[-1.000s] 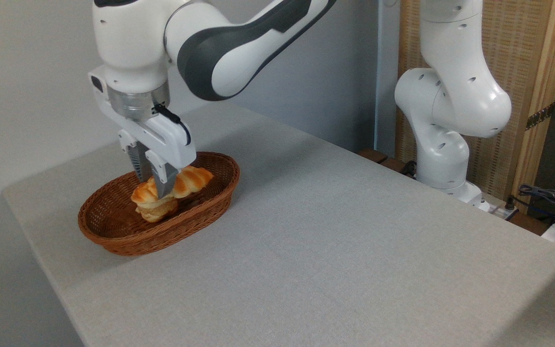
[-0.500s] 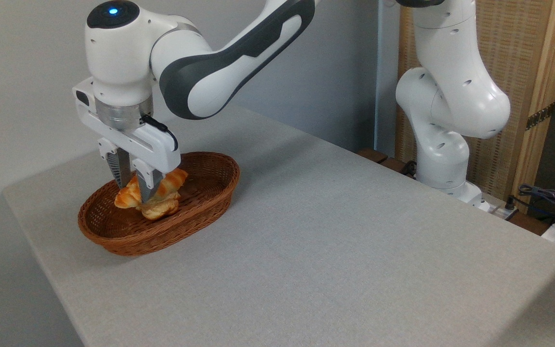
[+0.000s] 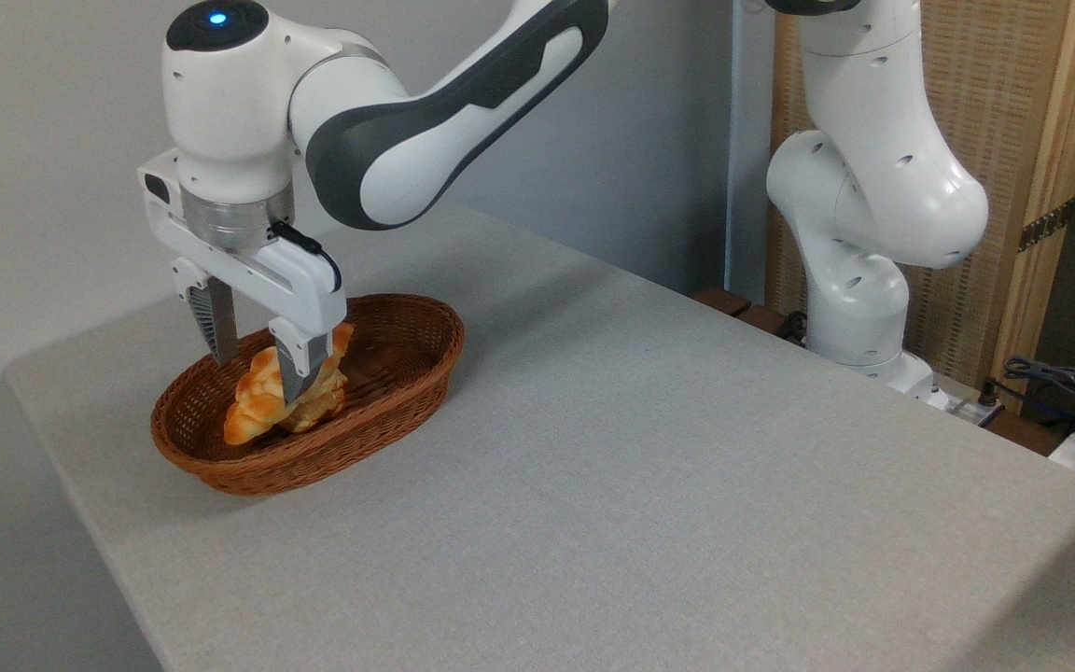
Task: Put bread into the basket
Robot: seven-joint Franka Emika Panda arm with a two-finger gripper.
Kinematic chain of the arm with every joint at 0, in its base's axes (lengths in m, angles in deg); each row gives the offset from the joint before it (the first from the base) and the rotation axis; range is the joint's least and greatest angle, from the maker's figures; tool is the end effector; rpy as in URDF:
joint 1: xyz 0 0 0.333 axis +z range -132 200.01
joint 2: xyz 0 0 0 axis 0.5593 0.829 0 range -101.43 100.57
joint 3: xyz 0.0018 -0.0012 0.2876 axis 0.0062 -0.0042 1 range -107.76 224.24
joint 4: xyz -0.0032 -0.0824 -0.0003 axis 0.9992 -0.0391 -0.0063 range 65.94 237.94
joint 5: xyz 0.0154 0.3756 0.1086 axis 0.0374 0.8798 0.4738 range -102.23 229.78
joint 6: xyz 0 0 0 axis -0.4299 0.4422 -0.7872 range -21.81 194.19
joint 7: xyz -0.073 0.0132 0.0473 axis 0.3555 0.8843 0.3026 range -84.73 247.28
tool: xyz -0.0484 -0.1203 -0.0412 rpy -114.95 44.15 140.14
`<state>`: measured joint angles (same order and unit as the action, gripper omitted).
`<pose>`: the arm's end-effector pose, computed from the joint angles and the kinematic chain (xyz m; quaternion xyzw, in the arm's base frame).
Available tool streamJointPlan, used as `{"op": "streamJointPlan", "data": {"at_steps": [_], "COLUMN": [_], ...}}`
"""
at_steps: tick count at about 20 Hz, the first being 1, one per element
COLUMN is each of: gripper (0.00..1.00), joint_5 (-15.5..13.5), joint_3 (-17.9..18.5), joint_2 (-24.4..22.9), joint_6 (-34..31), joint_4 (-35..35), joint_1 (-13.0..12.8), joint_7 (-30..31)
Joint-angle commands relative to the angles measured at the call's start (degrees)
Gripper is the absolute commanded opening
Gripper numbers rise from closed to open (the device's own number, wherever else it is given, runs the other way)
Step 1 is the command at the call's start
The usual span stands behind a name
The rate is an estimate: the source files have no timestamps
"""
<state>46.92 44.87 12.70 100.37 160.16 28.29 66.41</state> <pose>0.6033 -0.2215 0.4206 0.9589 -0.2199 0.0807 0.1603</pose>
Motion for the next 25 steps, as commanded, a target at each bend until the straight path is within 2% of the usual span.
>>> {"op": "streamJointPlan", "data": {"at_steps": [1,3,7,8,11,17,21,23,25], "gripper": [1.0,1.0,1.0,1.0,1.0,1.0,1.0,1.0,1.0], "joint_5": [7.33,12.26,16.05,16.06,15.89,15.27,14.92,13.17,12.9], "joint_3": [0.89,1.59,5.45,7.46,9.06,15.47,17.14,17.85,17.94], "joint_2": [-1.09,-2.23,-4.69,-5.56,-6.97,-9.35,-10.05,-10.14,-10.14], "joint_6": [0.37,0.11,-1.81,-2.52,-6.73,-13.06,-17.11,-18.61,-18.88], "joint_4": [-1.88,-1.89,-1.8,-1.8,-1.8,-1.27,-1.18,-1.18,-1.27], "joint_1": [-0.35,0.0,0.18,0.09,0.09,0.09,0.09,0.09,0.09], "joint_7": [0.63,0.72,-1.29,-3.13,-11.03,-25.89,-28.81,-30.48,-30.22]}}
